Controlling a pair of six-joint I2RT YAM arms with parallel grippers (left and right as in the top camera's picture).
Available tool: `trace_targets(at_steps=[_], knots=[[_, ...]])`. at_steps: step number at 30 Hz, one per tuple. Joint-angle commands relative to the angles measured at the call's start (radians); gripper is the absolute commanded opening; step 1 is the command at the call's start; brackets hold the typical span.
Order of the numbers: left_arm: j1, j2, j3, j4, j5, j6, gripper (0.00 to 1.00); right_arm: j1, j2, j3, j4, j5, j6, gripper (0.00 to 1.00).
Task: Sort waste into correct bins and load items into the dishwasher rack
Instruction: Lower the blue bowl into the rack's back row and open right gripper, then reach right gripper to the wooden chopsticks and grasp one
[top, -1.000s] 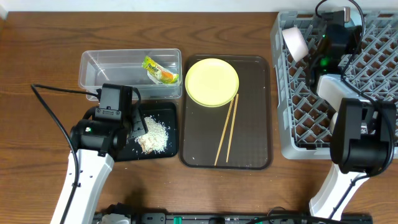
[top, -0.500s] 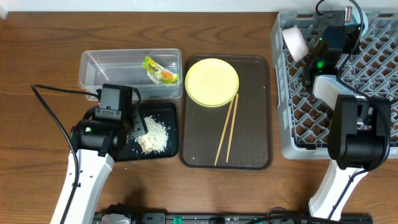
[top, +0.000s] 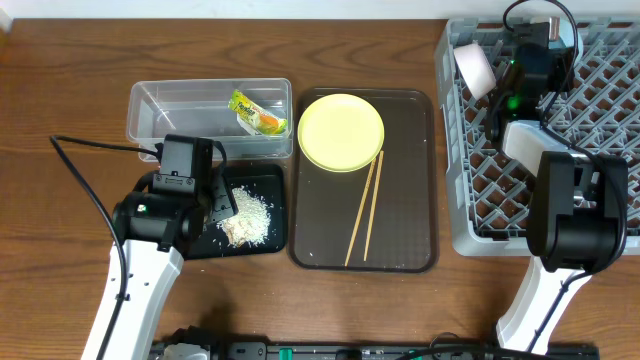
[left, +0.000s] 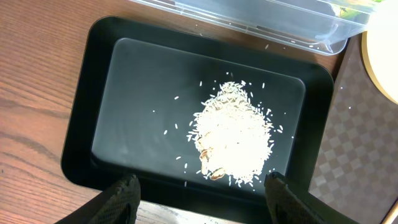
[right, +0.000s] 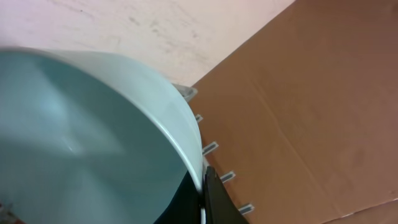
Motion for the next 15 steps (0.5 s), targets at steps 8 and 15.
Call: trace_targets(at_steps=[8,15], knots=[[0.005,0.001,0.008,-0.003,-0.006,-0.010,0.67,0.065,0.023,0.005,-0.208,0.002,0.272,0.08],[0.005,0.001,0.008,-0.002,-0.006,-0.009,0.68,0.061,-0.054,0.005,-0.460,-0.122,0.441,0.29]])
